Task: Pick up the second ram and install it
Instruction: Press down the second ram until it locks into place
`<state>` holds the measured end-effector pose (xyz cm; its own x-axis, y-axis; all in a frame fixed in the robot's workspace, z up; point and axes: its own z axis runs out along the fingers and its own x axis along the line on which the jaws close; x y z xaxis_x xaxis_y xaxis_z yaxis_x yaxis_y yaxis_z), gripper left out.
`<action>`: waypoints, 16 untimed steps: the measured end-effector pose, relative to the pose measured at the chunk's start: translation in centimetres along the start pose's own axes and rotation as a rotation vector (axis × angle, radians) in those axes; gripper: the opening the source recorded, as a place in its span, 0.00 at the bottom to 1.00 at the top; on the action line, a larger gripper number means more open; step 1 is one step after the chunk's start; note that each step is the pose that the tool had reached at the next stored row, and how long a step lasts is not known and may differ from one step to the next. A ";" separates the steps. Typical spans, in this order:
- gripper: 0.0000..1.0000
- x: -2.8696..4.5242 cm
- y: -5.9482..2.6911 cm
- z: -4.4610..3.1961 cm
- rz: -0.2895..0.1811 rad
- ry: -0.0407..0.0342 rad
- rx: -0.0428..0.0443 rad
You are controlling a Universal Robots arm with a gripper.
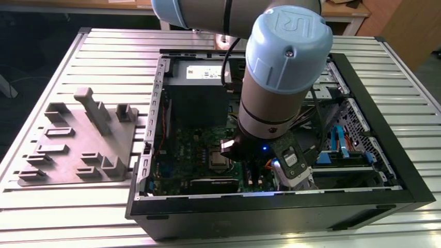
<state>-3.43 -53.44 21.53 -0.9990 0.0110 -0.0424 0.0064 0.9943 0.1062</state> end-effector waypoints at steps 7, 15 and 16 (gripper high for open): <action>0.10 -0.03 0.10 -0.39 0.000 -0.0013 -0.0047; 0.10 -0.13 0.33 -3.02 0.000 -0.0002 -0.0008; 0.10 -0.13 0.33 -3.02 0.000 -0.0002 -0.0008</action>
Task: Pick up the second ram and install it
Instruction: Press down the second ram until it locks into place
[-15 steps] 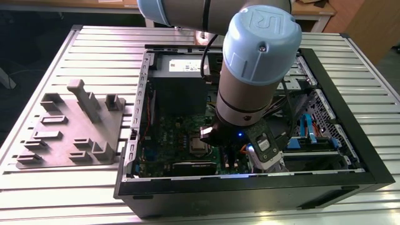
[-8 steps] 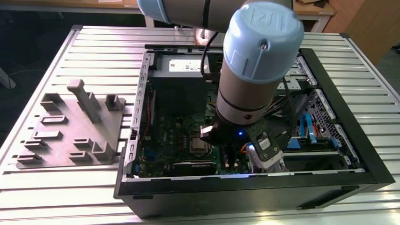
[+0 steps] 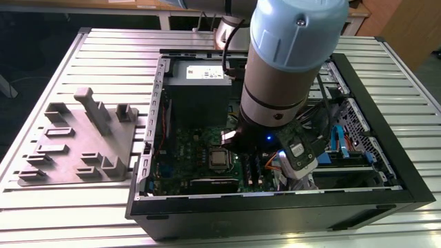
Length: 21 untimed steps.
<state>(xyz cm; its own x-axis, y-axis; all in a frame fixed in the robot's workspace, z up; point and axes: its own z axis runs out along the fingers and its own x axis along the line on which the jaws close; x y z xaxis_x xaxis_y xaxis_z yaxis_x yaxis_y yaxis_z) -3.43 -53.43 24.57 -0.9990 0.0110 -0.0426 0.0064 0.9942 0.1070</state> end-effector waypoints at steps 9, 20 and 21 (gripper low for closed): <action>0.10 0.02 0.73 0.10 0.000 0.0000 -0.0013; 0.10 0.06 2.84 0.35 0.000 0.0000 -0.0015; 0.10 0.06 2.84 0.34 0.000 0.0000 -0.0017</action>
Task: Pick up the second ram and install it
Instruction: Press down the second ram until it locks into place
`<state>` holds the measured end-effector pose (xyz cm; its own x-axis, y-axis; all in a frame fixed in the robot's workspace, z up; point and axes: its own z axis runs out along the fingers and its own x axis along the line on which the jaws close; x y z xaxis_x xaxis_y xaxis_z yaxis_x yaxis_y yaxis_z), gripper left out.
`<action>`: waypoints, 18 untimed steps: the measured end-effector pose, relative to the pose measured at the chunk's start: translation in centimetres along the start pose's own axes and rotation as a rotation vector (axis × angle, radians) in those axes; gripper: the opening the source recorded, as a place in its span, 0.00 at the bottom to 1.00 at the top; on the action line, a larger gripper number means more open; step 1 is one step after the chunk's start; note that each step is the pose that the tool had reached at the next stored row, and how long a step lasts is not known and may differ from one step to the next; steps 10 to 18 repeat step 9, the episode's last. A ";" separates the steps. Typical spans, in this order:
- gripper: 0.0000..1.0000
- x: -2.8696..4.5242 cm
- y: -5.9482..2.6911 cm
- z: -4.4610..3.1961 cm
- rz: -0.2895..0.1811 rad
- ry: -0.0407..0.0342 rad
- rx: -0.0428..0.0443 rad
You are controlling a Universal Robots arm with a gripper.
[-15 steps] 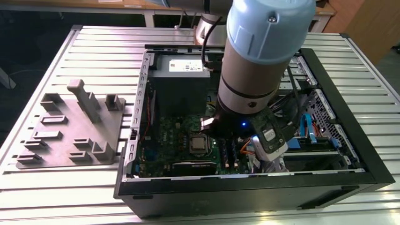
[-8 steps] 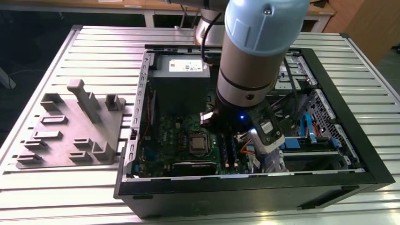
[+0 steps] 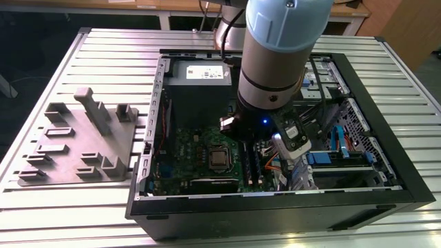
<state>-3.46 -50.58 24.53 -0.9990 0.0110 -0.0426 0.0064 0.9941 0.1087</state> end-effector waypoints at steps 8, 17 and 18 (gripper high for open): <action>0.10 -0.01 0.05 -0.37 0.000 0.0000 -0.0009; 0.10 -0.01 0.05 -0.37 0.000 0.0000 -0.0008; 0.10 -0.01 0.05 -0.37 0.000 0.0000 -0.0008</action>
